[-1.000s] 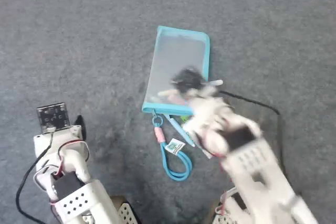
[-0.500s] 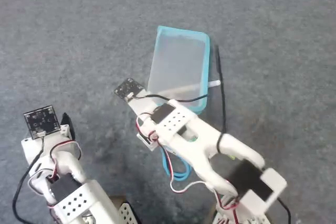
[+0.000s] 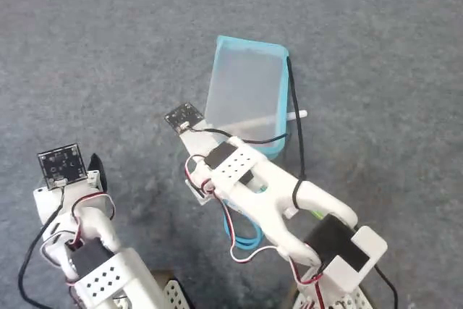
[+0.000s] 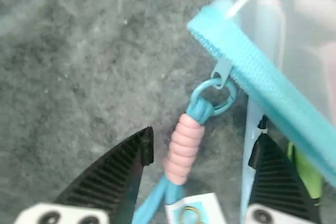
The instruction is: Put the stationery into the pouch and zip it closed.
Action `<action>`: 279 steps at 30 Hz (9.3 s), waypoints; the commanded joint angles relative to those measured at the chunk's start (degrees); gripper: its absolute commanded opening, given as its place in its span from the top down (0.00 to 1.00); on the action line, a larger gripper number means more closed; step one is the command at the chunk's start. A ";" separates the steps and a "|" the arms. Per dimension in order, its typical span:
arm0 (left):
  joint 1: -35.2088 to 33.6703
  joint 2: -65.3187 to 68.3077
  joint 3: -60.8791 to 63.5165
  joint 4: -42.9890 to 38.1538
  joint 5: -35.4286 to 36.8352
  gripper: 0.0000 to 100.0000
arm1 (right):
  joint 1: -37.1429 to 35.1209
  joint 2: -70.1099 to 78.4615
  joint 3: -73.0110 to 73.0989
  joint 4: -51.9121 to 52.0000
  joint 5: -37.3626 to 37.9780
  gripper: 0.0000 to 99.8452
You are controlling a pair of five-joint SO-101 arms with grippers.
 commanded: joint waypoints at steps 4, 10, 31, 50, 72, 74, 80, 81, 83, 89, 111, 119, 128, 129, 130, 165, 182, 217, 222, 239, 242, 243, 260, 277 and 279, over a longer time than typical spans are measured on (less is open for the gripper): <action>0.70 -0.09 -0.57 -0.44 1.14 0.72 | -7.08 -1.10 -2.73 1.10 -1.85 0.71; 2.37 -0.09 -0.57 -0.35 1.05 0.72 | -7.16 -0.13 -2.64 0.66 1.05 0.71; 2.37 -0.09 -0.57 0.35 1.05 0.72 | 0.92 4.97 -2.99 -1.89 -1.93 0.95; 13.45 -0.09 -0.57 8.53 -6.24 0.73 | 6.99 -25.27 2.64 6.64 14.51 0.99; 48.00 7.38 -28.26 21.89 5.89 0.65 | 16.04 -47.16 5.10 11.03 24.44 0.99; 51.16 9.93 -28.26 19.78 7.30 0.64 | 14.55 -46.73 4.84 11.74 24.44 0.99; 51.25 11.69 -23.25 12.84 7.30 0.64 | 10.86 -46.73 4.84 12.79 24.44 0.99; 50.64 11.69 -21.76 10.90 7.21 0.64 | 9.98 -46.81 4.75 13.58 24.70 0.99; 50.11 11.69 -19.91 8.44 7.21 0.64 | 8.31 -46.81 4.57 15.16 26.20 0.99; 47.74 11.78 -19.21 7.30 7.21 0.64 | 7.87 -46.81 4.57 15.96 26.46 0.99; 45.80 11.69 -16.66 3.60 5.63 0.68 | 7.69 -54.55 12.13 23.96 34.37 0.99; 40.70 11.78 -16.66 1.32 8.35 0.68 | 8.04 -55.08 20.04 24.13 37.71 0.99; 39.47 11.78 -16.66 1.32 8.44 0.68 | 19.30 -55.16 20.57 23.78 40.26 0.99; 39.03 11.78 -16.66 1.23 8.44 0.68 | 20.88 -55.16 20.57 23.16 40.26 0.99; 38.68 11.78 -16.66 1.23 8.44 0.68 | 22.46 -55.08 20.57 22.64 40.35 0.99; 49.41 11.34 -13.76 4.31 10.46 0.68 | 14.73 -37.58 -3.69 25.89 29.45 0.99; 49.85 11.69 -13.05 4.57 9.93 0.63 | 15.16 -38.73 -5.45 27.47 29.45 0.99; 51.25 11.69 -9.80 -0.53 9.32 0.63 | 6.99 -39.96 -10.37 35.91 31.12 0.99; 51.43 11.43 -9.80 -0.44 9.58 0.63 | 6.99 -44.26 -6.42 34.24 31.21 0.99; 51.52 11.34 -11.56 1.32 9.67 0.63 | 6.99 -46.46 -2.37 31.87 31.21 0.99; 51.60 11.43 -10.51 0.00 9.67 0.63 | 6.99 -48.04 -4.22 33.98 31.56 0.99; 51.60 11.43 -10.51 0.09 9.67 0.63 | 6.99 -48.48 -4.75 35.03 32.53 0.99; 56.97 11.43 -9.54 -3.16 9.67 0.63 | -6.81 -54.73 -5.01 40.57 34.46 0.99; 58.55 11.60 -9.36 -4.84 9.23 0.77 | -7.08 -55.25 -1.41 39.96 36.66 0.99; 58.55 11.52 -9.36 -4.84 9.14 0.82 | -7.08 -55.25 -1.41 39.96 36.66 0.99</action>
